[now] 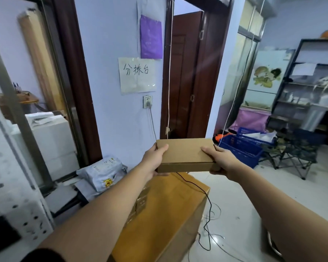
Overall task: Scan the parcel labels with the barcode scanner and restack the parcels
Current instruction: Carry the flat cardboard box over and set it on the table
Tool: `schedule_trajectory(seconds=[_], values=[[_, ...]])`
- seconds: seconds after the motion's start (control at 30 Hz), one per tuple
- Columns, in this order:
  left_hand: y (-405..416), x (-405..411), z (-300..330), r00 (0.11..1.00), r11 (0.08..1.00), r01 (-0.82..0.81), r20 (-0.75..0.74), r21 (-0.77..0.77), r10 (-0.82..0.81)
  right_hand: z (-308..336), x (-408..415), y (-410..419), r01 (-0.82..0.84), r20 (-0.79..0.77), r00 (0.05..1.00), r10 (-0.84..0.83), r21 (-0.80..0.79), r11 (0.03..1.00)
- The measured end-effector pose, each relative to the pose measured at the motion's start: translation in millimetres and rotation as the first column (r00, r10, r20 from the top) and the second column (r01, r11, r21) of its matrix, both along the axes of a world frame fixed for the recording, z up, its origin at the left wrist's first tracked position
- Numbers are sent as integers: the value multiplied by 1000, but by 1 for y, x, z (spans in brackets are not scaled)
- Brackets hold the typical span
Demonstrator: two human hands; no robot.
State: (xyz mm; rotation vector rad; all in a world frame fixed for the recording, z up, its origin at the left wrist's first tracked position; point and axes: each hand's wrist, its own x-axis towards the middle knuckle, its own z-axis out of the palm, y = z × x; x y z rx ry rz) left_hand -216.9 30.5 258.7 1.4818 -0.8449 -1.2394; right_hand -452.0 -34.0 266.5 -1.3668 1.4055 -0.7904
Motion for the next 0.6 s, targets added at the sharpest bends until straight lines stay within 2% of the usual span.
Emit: schedule_trajectory(seconds=[0.13,0.33,0.6], values=[[3,-42,-5,1000,1000,11,-1,11,-11,-4,-42,6,15,-5,1000,-15,8,1000],[-1,-97,-15,1000,999,-30,-8,12,30,-8,-93,-4,-48,-9,999,48,3,999],[-16,-145,-23,983,983,-183,-22,29,183,-11,-131,-41,-195,-1,981,195,-4,981]])
